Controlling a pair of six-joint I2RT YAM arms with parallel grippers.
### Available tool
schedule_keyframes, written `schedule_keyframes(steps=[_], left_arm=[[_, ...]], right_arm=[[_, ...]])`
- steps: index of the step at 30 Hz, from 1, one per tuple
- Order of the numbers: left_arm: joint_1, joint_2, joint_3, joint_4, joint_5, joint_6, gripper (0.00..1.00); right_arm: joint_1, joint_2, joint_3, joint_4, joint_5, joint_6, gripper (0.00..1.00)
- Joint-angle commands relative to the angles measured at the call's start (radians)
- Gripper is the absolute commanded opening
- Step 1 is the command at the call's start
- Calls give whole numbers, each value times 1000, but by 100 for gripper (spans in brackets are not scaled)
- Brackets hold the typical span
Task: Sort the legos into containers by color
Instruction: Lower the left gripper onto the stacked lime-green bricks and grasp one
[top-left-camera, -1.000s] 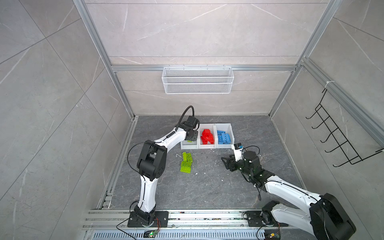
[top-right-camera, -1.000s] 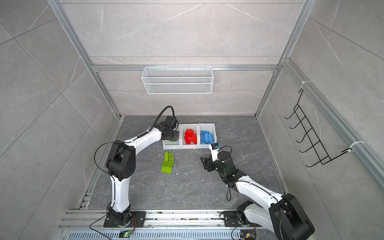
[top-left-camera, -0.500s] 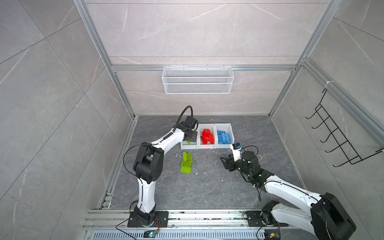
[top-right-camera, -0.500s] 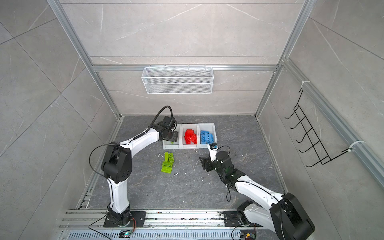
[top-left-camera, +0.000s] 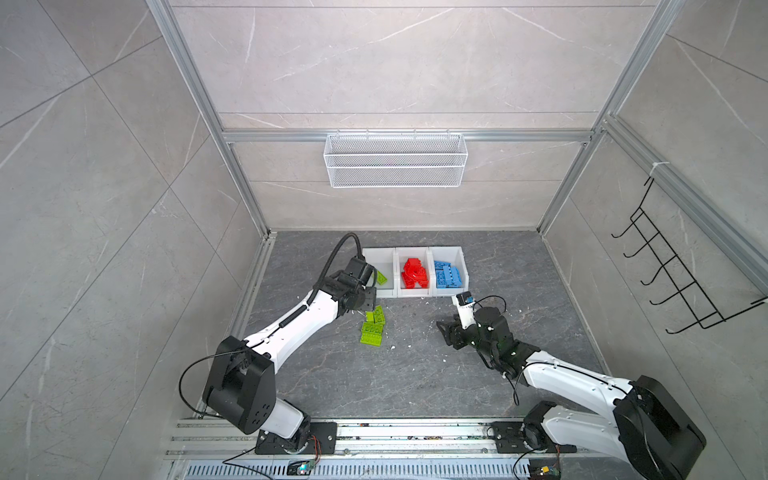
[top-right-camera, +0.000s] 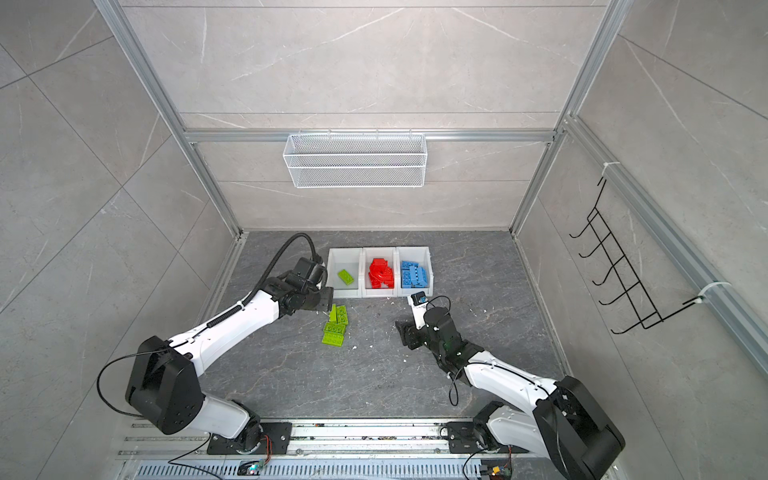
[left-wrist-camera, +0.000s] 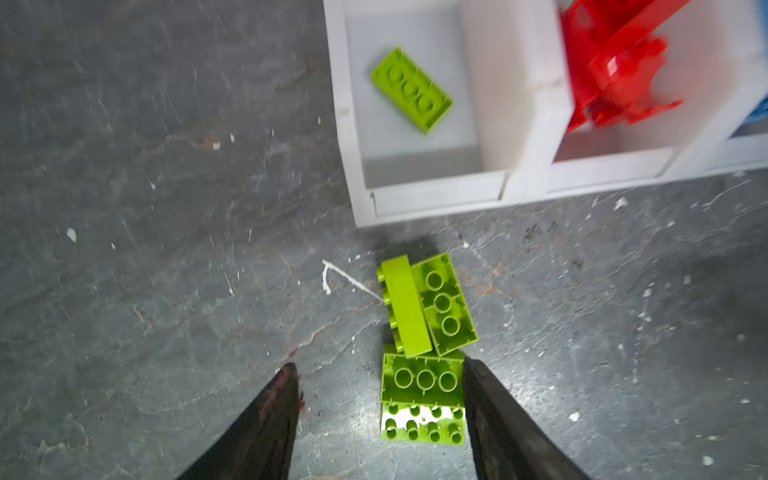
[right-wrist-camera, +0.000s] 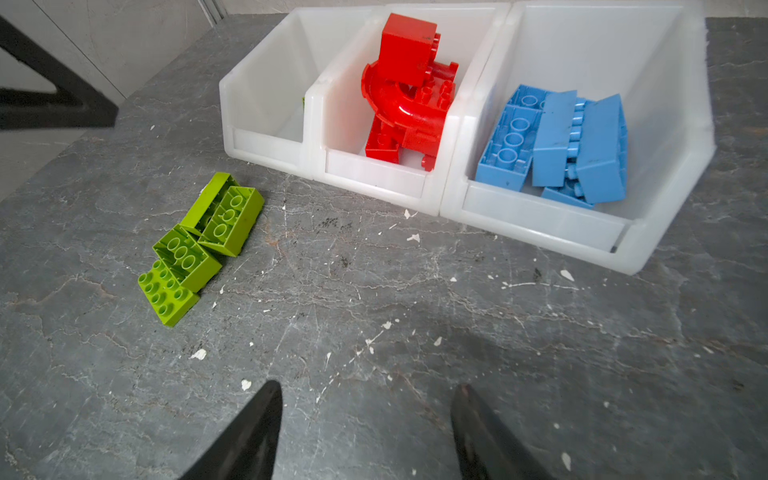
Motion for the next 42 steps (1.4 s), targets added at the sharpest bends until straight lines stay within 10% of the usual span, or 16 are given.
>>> schedule_keyframes(steps=[1,42], left_arm=[[-4,8,-29,87,11,-38,64],[-6,211,-110,276,2,-67,44]], right_arm=[[19,18,22,-1,28,-35,66],[68,104,73,-49,102,-64,68]])
